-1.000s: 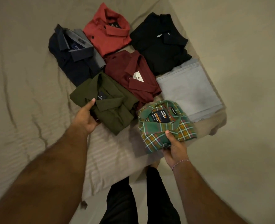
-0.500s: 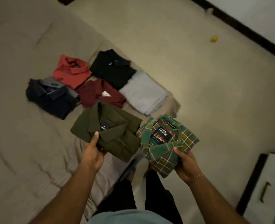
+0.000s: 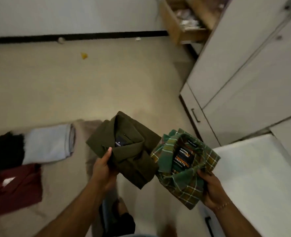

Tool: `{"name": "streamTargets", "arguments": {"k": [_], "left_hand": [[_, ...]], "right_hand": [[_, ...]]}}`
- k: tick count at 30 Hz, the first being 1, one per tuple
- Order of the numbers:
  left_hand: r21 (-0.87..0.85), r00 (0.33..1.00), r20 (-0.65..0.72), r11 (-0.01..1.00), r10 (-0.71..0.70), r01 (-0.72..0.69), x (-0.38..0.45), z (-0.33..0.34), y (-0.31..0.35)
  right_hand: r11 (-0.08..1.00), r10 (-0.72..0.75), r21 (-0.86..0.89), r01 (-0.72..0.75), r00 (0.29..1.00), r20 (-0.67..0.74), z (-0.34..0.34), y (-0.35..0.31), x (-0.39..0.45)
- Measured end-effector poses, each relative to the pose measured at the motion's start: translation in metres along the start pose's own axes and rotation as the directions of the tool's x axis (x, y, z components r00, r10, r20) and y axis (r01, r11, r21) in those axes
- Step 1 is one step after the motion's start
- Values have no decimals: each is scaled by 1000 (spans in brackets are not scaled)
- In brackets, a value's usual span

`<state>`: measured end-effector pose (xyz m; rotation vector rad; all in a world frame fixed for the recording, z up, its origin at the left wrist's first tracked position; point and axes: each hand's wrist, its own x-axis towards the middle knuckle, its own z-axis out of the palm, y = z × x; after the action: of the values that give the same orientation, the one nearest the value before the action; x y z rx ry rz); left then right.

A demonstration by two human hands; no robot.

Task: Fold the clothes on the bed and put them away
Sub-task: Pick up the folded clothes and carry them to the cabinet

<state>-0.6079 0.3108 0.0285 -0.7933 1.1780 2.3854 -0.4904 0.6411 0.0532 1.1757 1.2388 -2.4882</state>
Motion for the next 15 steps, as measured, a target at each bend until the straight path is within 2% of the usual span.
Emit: {"name": "streamTargets", "arguments": {"k": [4, 5, 6, 11, 15], "left_hand": [[173, 972, 213, 983, -97, 60, -7, 105, -74], [232, 951, 275, 970, -142, 78, -20, 145, -114], [229, 953, 266, 970, -142, 80, -21, 153, -120], [387, 914, 291, 909, -282, 158, -74, 257, -263], [533, 907, 219, 823, -360, 198, -110, 311, -342]], "right_hand": [[983, -75, 154, 102, 982, -174, -114, -16, -50], [965, -107, 207, 160, 963, -246, -160, -21, -76], [962, -103, 218, 162, 961, -259, -166, -21, -79], [887, -123, 343, 310, 874, -470, -304, -29, -151], [851, -92, 375, 368, 808, -582, -382, -30, -188]]}}
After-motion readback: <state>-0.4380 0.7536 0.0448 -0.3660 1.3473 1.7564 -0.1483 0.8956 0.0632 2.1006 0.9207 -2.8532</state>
